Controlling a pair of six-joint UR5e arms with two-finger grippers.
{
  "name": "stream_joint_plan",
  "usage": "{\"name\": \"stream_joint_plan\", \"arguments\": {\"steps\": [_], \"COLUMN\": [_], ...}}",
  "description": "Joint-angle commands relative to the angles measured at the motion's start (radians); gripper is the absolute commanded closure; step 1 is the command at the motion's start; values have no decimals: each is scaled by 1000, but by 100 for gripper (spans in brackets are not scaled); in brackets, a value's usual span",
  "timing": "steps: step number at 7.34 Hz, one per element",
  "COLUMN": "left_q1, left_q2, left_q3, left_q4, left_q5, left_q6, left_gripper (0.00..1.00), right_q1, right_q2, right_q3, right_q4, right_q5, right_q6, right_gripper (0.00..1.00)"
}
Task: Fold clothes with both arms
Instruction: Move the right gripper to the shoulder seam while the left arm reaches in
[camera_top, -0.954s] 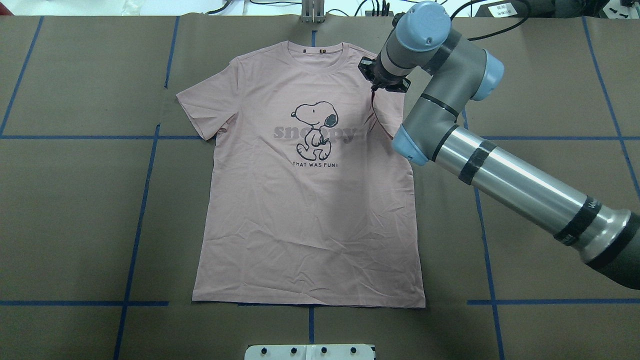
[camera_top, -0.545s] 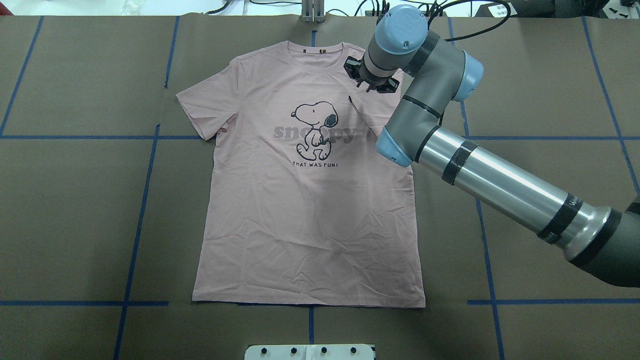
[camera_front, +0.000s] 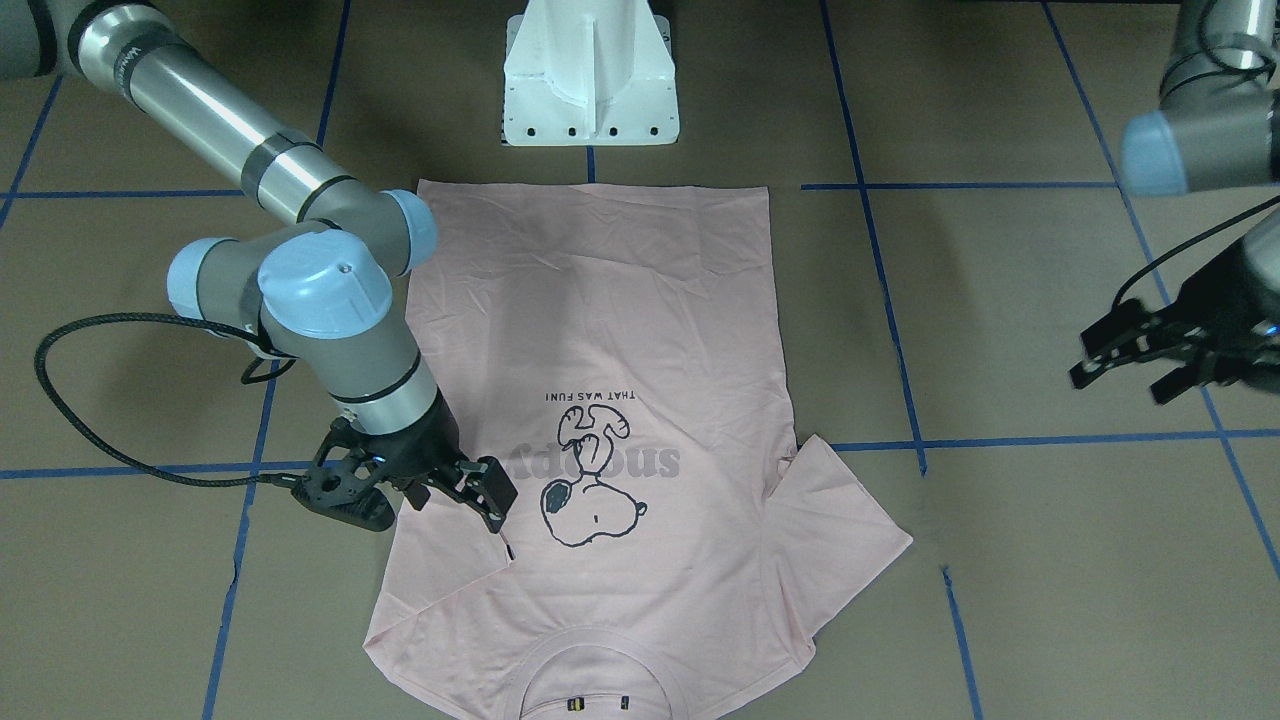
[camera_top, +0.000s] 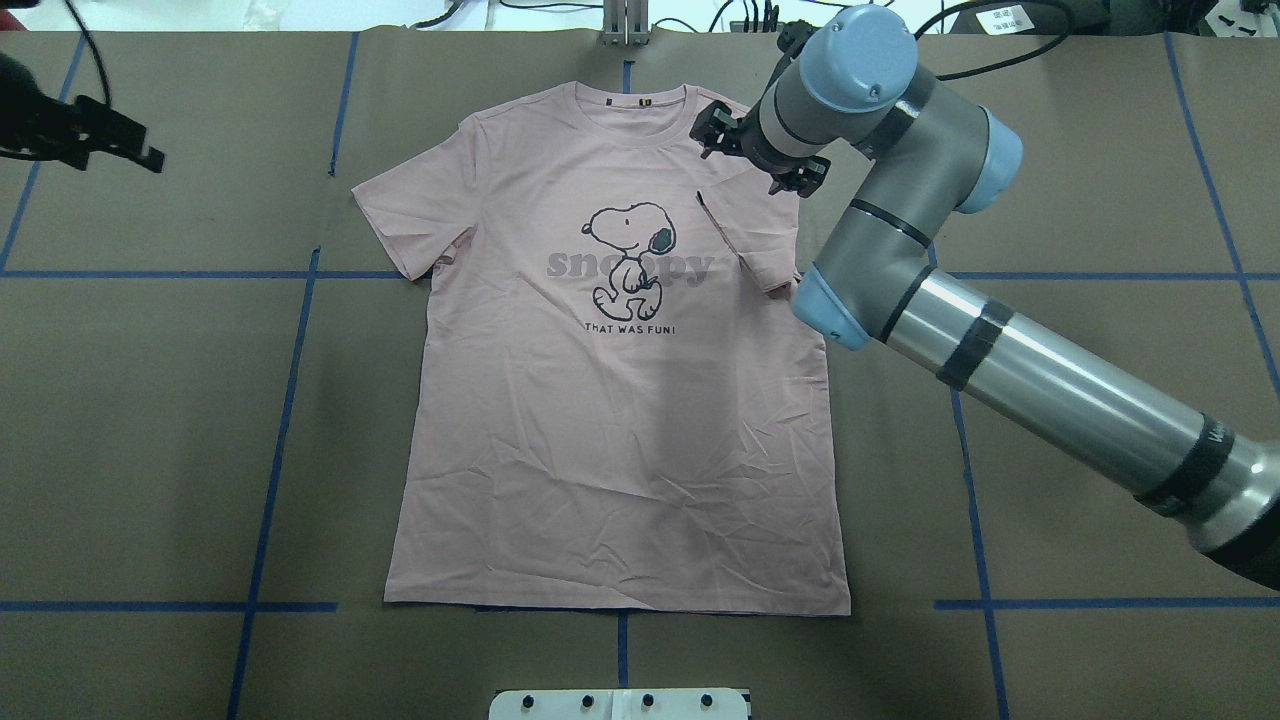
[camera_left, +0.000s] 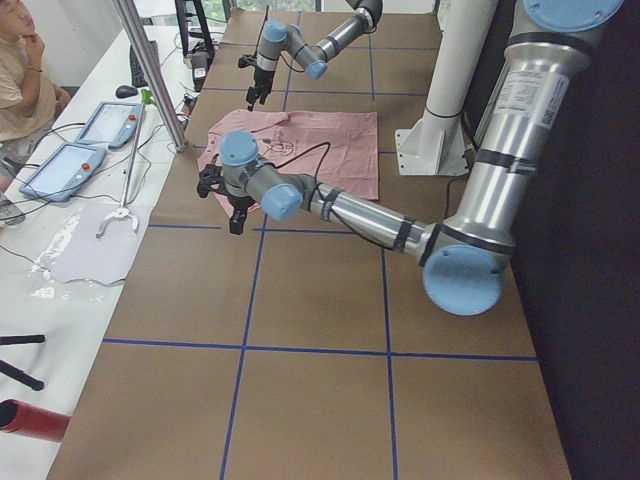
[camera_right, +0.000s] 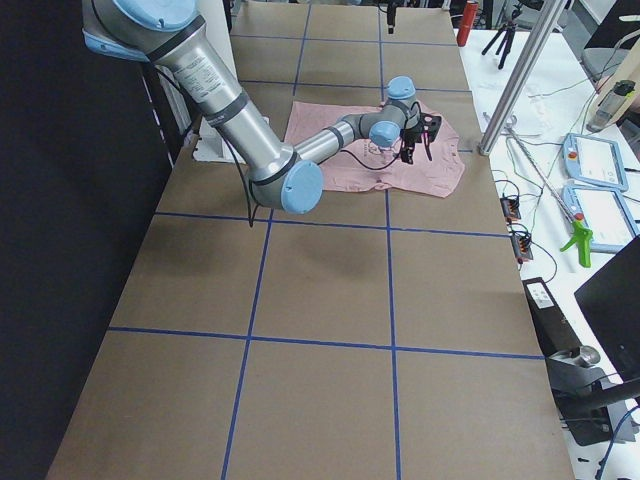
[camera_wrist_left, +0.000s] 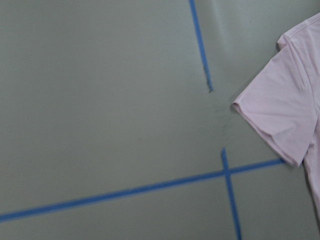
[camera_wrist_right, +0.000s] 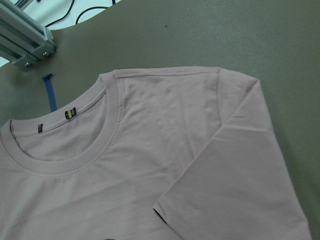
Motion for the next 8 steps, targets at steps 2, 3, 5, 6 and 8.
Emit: {"name": "stream_joint_plan", "arguments": {"steps": [2,3,5,6,8], "left_q1": [155,201,243,252,252], "left_q2": [-208,-260,-273,-274,-277], "left_q3": [371,480,499,508,518], "left_q4": [-285,-373,-379,-382,-382], "left_q5": [158,185,259,261,262], "left_q6": [-161,-221,-229,-229,-229], "left_gripper": [3,6,16,20,38], "right_q1": [25,24,24,24,24], "right_q2": [-147,-150,-158,-161,-161], "right_q3": [164,166,164,164,164], "right_q4": [5,5,5,5,5], "right_q5": [63,63,62,60,59], "right_q6": [-7,-7,-10,-30,-38], "right_gripper": [0,0,0,0,0]}}
